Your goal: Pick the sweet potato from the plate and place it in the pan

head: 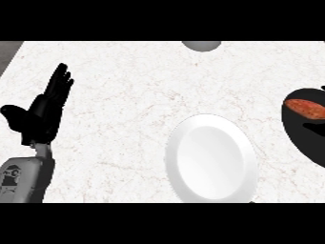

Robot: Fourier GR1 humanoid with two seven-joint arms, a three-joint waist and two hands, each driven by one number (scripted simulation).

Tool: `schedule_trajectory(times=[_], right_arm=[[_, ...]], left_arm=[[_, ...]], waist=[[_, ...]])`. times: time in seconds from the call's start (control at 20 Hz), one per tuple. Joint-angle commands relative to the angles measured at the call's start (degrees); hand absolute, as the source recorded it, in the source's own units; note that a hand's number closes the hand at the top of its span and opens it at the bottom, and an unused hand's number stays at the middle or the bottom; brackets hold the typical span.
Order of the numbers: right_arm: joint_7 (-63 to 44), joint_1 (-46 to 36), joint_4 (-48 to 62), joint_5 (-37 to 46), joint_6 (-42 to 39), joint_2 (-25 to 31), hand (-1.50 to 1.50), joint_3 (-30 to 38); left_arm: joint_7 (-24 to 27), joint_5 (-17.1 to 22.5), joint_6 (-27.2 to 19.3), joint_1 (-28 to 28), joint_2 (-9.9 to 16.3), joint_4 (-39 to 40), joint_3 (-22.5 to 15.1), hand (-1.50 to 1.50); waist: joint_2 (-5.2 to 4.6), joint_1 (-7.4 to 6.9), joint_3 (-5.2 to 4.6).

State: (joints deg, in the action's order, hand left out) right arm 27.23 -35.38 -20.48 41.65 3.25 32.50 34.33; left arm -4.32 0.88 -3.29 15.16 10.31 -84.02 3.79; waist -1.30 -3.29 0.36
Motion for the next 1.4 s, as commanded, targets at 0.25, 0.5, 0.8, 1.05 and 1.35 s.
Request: schedule_trajectory(times=[0.25, 0.5, 0.8, 1.05, 1.35], right_arm=[[16.5, 2.2, 4.5, -8.8, 1.1, -0.2, -1.50, 8.0], [18.0, 3.0, 6.9, -15.1, -10.3, 5.1, -1.50, 12.7], [24.3, 10.7, 6.5, -18.6, -29.6, 9.8, -1.50, 12.8], [26.9, 17.6, 2.5, -22.1, -38.7, 14.8, -1.50, 13.7], [27.5, 26.1, -3.6, -26.3, -43.1, 16.1, -1.50, 13.8]], left_arm=[[0.4, 1.1, 1.0, -1.1, 1.7, 0.6, 2.3, 0.00], [-0.9, -0.1, -1.1, -0.3, -0.6, 0.7, 1.0, 0.00], [-2.2, -0.5, -1.1, -2.6, 0.7, -3.8, 1.3, 0.00], [-1.9, -1.2, -1.9, -4.0, -0.2, -2.9, 1.1, 0.00], [-2.5, -0.6, -2.2, -2.1, 0.1, -1.6, 2.3, 0.00]], waist=[[0.45, 1.76, -0.03], [0.83, 2.67, -0.17], [1.47, 3.56, -0.32], [1.86, 4.92, -0.48], [1.94, 5.77, -0.52]])
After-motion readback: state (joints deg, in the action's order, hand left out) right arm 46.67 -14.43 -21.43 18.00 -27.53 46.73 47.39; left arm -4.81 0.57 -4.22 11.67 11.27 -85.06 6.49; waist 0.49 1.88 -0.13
